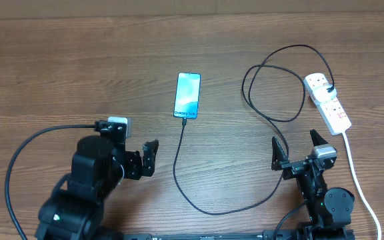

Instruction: Plug charger to phone and switch on socket

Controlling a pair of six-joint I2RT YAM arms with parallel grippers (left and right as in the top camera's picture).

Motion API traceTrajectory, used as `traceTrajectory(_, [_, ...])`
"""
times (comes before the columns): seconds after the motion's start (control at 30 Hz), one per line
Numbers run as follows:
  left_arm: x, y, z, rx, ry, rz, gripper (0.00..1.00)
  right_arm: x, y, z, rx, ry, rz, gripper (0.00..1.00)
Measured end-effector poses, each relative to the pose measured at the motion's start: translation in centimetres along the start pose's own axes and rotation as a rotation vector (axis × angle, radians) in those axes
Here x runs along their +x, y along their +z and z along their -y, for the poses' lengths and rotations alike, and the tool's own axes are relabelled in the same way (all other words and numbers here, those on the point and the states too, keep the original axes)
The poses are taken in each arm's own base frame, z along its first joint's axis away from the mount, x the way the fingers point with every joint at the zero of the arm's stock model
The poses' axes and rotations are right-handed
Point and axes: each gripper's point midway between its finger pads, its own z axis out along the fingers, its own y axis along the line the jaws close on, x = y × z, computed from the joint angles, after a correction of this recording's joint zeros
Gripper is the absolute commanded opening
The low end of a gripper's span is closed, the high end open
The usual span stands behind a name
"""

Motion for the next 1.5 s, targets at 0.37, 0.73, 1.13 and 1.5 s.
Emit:
traceTrajectory(0.37, [1.2,1.4,1.1,0.126,0.024,0.188,0.99,0.0,0.0,0.0,0.000,0.000,0.000,1.00])
traceTrajectory(0.73, [-0.1,1.2,0.1,0.136,0.033,0.417,1.00,0.0,0.0,0.0,0.000,0.000,0.000,1.00])
traceTrajectory(1.13, [0.1,0.9,-1.8,0.086,0.004,0.511,1.00,0.0,0.0,0.0,0.000,0.000,0.000,1.00])
traceTrajectory(1.5, [0.0,0.5,-3.1,0.044,-0.014,0.557,1.00,0.0,0.0,0.0,0.000,0.000,0.000,1.00])
